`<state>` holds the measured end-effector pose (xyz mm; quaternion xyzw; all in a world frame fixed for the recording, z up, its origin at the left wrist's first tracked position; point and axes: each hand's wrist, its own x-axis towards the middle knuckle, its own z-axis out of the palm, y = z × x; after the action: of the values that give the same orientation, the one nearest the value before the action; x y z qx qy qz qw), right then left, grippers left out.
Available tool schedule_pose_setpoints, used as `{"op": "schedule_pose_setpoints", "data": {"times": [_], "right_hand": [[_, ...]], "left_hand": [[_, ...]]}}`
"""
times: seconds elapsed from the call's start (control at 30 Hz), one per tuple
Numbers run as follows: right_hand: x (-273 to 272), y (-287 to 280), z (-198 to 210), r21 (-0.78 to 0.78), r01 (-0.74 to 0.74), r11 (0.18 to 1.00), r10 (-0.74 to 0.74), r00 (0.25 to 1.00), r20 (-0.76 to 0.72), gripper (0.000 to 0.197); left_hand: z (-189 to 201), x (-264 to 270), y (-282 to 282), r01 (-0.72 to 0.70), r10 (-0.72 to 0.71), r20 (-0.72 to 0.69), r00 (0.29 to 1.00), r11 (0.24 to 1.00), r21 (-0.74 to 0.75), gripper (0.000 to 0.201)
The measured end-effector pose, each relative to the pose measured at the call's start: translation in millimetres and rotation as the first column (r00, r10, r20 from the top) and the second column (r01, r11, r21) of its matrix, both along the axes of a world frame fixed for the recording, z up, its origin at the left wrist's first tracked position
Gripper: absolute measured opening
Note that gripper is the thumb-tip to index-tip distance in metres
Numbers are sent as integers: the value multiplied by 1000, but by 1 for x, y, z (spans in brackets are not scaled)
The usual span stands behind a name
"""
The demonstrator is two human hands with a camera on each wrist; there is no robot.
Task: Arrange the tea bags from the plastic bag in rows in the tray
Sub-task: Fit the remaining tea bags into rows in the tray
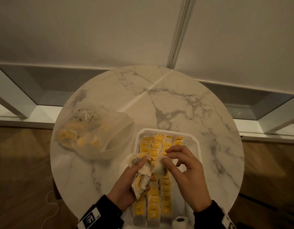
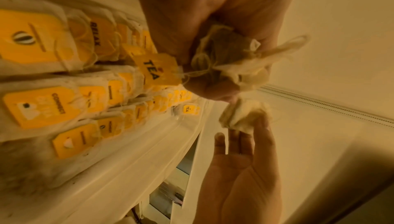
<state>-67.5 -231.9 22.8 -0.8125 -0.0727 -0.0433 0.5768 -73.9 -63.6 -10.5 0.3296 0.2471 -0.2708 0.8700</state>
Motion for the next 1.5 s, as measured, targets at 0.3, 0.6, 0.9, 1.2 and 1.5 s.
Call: {"op": "schedule_pose_setpoints", "data": {"times": [0.3,0.6,0.9,1.2,1.5], "right_hand": [[13,-31,-2,10,105,994,-103,988,-115,24],[18,-55,4,-167,21,986,-60,971,-231,36],[35,-71,2,-523,-42,851,-4,996,-86,19],[62,-71,-6,-760,-193,621,105,981,-163,4],[99,-42,-8,-789,-463,404,121,882,-456,12]], "left_hand": [[-9,1,5,4,-2,55,999,999,-36,35],[-11,-1,8,11,-9,72,997,1000,-25,45],[-4,-1,8,-1,1,46,999,1000,12,24],[-7,-2,9,-1,2,55,998,1000,-3,35],[-7,-1,7,-12,11,63,998,1000,10,26]]}}
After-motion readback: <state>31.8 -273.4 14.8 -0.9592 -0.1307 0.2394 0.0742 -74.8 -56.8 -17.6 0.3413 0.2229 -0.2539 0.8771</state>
